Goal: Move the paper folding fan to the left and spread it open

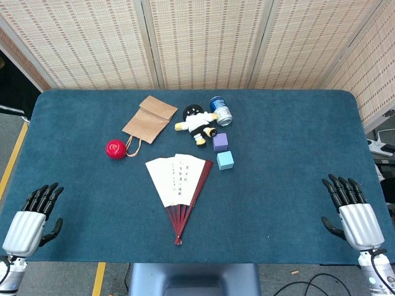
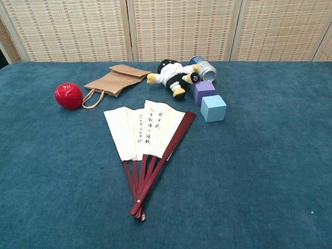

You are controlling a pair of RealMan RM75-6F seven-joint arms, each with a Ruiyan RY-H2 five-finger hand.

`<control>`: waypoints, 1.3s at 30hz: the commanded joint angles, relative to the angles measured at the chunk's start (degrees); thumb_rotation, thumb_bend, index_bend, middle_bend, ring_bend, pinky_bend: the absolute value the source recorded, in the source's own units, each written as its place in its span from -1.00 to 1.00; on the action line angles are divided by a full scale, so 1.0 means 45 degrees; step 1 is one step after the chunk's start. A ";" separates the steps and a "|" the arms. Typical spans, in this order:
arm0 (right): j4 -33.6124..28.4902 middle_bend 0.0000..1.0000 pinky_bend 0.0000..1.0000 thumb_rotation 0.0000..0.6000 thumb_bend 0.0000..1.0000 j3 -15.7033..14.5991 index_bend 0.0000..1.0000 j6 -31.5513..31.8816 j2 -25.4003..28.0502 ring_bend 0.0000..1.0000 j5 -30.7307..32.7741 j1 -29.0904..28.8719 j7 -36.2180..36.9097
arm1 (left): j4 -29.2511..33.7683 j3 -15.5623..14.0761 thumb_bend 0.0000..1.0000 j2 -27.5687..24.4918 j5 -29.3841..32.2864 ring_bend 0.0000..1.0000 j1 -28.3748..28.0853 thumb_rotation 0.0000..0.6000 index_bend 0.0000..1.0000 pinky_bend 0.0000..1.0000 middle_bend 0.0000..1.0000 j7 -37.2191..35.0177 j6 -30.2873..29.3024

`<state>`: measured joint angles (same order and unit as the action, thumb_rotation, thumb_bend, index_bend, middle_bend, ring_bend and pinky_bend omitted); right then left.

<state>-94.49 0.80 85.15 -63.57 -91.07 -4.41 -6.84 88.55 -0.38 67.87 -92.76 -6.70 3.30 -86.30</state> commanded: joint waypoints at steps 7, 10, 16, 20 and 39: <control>0.0079 -1.00 -1.00 1.00 -0.61 0.0219 -0.93 -0.0103 -0.0493 -1.00 -0.1083 -0.0657 -0.0952 | 0.0351 -0.0298 -0.07 -0.0222 0.0092 -1.00 -0.0059 1.00 -1.00 -0.79 -1.00 -0.0348 0.0613; -0.0270 -1.00 -1.00 1.00 -0.61 0.0505 -0.84 -0.1253 -0.0551 -1.00 -0.1419 -0.1574 -0.2794 | 0.0398 -0.0268 -0.07 -0.0310 0.0203 -1.00 -0.0049 1.00 -1.00 -0.81 -1.00 -0.0519 0.0628; -0.0887 -1.00 -1.00 1.00 -0.61 0.0926 -0.75 -0.2824 -0.0851 -1.00 -0.1358 -0.2711 -0.4537 | 0.0403 -0.0315 -0.07 -0.0301 -0.0050 -1.00 -0.0064 1.00 -1.00 -0.88 -1.00 -0.0556 0.0503; -0.1149 -1.00 -1.00 1.00 -0.61 0.2252 -0.68 -0.6759 -0.2395 -1.00 0.0387 -0.5482 -0.6751 | 0.0366 -0.0371 -0.06 -0.0246 -0.0548 -1.00 -0.0043 1.00 -1.00 -0.93 -1.00 -0.0671 0.0120; 0.3235 -1.00 -1.00 1.00 -0.61 0.2433 -0.45 -0.8968 -0.7998 -1.00 0.5094 -0.9744 -0.8937 | 0.0083 -0.0527 -0.06 -0.0590 -0.0841 -1.00 -0.0029 1.00 -1.00 -0.95 -1.00 -0.2063 -0.0150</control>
<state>-83.43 12.92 42.78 -96.67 -67.83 -47.72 -48.17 89.00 -2.84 65.11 -96.69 -6.79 -5.95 -87.08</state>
